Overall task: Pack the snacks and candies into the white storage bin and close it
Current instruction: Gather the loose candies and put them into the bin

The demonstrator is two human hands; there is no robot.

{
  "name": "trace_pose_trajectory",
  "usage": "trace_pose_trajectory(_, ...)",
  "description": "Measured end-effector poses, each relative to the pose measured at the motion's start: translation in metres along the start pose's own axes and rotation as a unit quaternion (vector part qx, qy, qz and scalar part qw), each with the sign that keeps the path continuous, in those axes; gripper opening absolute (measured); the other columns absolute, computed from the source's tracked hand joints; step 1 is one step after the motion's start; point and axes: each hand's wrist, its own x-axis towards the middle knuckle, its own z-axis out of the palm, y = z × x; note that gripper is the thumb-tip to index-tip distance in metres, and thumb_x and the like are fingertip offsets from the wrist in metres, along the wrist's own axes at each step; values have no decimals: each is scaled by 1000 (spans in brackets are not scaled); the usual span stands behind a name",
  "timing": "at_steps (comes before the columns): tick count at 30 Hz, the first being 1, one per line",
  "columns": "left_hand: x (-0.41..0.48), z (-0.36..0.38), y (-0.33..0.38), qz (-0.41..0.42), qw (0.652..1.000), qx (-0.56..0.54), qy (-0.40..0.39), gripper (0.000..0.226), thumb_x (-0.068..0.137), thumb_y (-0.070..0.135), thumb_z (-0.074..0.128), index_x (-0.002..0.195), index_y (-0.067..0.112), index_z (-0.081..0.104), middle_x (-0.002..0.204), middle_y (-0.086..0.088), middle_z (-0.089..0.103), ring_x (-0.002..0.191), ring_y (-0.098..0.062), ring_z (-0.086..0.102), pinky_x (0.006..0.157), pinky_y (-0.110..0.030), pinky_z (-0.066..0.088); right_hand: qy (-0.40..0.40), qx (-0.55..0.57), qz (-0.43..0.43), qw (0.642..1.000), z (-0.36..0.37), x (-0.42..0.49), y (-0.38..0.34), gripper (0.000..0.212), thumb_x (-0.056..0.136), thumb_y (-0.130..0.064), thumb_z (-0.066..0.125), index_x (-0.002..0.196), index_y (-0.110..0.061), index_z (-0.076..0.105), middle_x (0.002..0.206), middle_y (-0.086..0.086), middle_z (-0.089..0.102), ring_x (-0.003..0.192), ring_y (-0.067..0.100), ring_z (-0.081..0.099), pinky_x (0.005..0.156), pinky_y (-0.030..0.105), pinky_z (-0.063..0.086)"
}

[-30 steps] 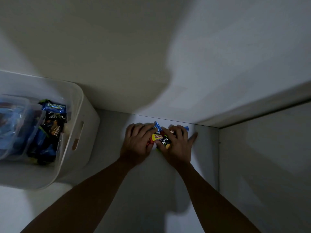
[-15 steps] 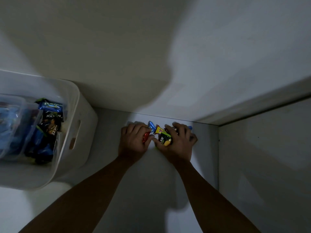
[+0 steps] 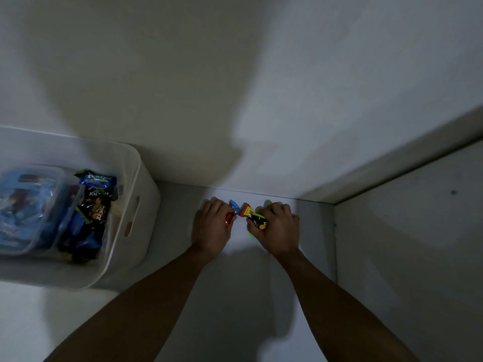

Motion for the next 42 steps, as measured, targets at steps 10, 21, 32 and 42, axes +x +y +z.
trace_pose_trajectory(10,-112,-19,19,-63,997,-41,-36,14,81,24,73,90,18,64,94,-2,63,94,-29,58,76,-41,52,-87,20,89,992,-21,-111,-39,45,76,-60,59,103,-27,72,101,-2,63,97,26,58,70,39,47)
trace_pose_trajectory(21,-124,-112,44,-42,994,-92,35,12,92,29,63,97,18,64,95,0,59,90,-21,52,72,-35,49,-30,94,156,983,-103,-109,-80,41,84,-59,56,98,-24,72,98,-2,61,95,22,54,74,37,49)
trace_pose_trajectory(32,-85,-229,51,-15,972,-126,199,13,91,26,65,98,16,62,98,-3,60,92,-22,52,76,-35,44,133,308,155,929,-193,-47,-160,27,78,-42,72,86,-16,72,85,-4,58,80,19,59,66,31,48)
trace_pose_trajectory(42,-81,-300,-27,-86,934,-225,264,10,93,27,61,100,19,60,100,3,58,95,-19,54,81,-34,46,131,463,177,859,-204,11,-275,24,77,-35,74,67,-14,65,62,0,63,53,10,54,52,23,40)
